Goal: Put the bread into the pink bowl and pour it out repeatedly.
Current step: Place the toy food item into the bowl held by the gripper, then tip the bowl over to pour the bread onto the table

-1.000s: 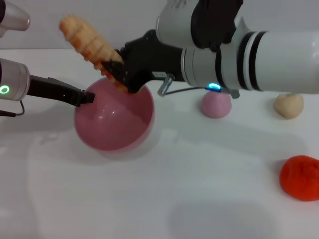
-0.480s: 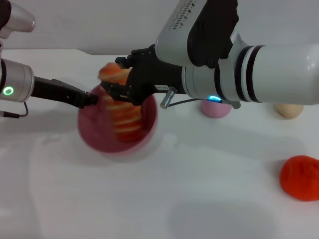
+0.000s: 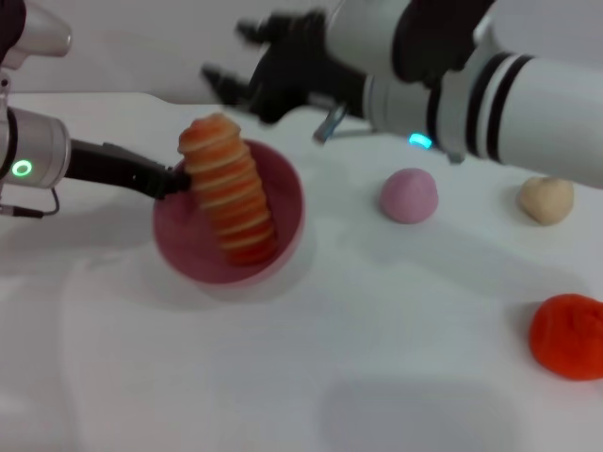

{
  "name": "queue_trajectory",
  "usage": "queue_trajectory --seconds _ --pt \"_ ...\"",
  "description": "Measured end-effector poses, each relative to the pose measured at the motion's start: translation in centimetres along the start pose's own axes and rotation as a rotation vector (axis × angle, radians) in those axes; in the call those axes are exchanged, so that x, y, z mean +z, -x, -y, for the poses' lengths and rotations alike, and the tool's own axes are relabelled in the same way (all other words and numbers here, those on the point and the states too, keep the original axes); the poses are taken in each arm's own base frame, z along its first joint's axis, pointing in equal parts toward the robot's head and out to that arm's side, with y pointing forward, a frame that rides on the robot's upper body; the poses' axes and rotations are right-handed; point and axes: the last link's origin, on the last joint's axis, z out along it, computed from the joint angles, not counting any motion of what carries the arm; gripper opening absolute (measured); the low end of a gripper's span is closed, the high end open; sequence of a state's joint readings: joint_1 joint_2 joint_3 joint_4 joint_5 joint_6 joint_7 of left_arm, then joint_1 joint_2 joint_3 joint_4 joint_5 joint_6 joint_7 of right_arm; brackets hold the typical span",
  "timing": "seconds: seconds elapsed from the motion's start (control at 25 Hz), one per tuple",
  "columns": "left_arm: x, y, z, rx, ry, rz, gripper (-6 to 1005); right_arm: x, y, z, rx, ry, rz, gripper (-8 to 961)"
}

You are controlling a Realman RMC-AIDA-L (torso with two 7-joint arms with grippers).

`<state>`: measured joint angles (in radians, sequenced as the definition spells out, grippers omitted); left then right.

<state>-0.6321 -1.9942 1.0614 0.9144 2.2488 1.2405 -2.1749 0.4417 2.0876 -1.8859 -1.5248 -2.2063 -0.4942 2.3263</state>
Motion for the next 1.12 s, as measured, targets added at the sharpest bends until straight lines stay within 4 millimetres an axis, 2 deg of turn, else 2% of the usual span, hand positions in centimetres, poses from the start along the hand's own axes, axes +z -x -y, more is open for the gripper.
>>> queue_trajectory --seconds 0.16,0.4,0.6,0.76,1.12 --pt "0.1 -1.0 -1.2 0.074 0.002 -0.045 46 -0.4 -0.4 1.4 -0.014 -0.127 0.066 565" --pt "0.9 -2.0 -1.7 0.134 -0.031 -0.091 46 -1.7 -3.4 3.4 0.070 -0.370 0.149 566" --pt "2.2 -2.6 -2.0 0.173 -0.074 -0.101 46 -2.8 -5.8 2.9 -0.026 -0.584 0.262 566" --pt "2.6 -3.2 -2.0 0.174 -0.096 -0.126 46 -4.3 -6.9 2.5 -0.092 -0.700 0.386 565" --pt "2.8 -4.4 -2.2 0.152 -0.112 -0.219 46 -8.7 -10.5 6.4 0.206 -0.801 0.559 565"
